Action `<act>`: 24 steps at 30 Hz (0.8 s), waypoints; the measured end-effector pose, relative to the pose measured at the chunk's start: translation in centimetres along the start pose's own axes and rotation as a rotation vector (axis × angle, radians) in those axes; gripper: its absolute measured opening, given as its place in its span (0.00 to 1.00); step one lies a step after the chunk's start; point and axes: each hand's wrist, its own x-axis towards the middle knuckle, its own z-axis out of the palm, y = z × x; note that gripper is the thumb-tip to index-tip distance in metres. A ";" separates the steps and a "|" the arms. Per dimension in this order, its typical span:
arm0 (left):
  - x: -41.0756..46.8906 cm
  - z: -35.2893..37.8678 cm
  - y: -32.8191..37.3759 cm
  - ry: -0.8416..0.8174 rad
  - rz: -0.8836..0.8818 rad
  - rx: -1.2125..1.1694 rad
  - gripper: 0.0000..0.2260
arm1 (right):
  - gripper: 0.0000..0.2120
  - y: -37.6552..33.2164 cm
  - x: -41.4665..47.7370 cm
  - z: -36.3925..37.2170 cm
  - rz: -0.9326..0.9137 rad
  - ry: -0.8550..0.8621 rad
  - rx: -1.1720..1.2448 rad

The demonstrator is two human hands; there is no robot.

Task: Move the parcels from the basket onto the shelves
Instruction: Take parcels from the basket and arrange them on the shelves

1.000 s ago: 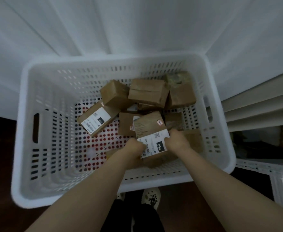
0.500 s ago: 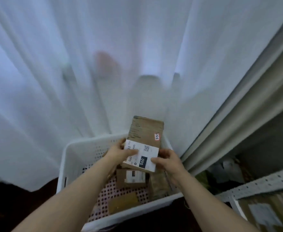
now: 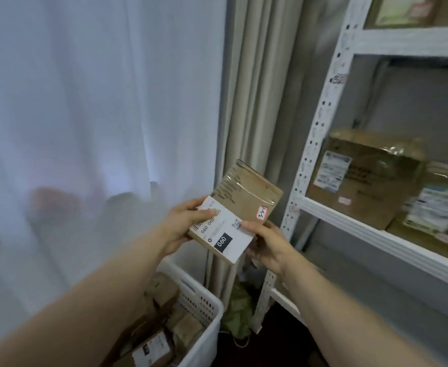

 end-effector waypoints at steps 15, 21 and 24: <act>-4.7 16.0 2.3 -0.201 0.053 -0.152 0.29 | 0.40 -8.1 -13.1 -10.1 -0.280 -0.002 0.259; -5.9 18.8 2.8 -0.239 0.050 -0.110 0.23 | 0.57 -10.8 -17.6 -14.6 -0.344 0.099 0.198; -6.3 20.0 3.0 -0.270 0.047 -0.090 0.24 | 0.50 -11.0 -19.1 -15.4 -0.351 0.110 0.129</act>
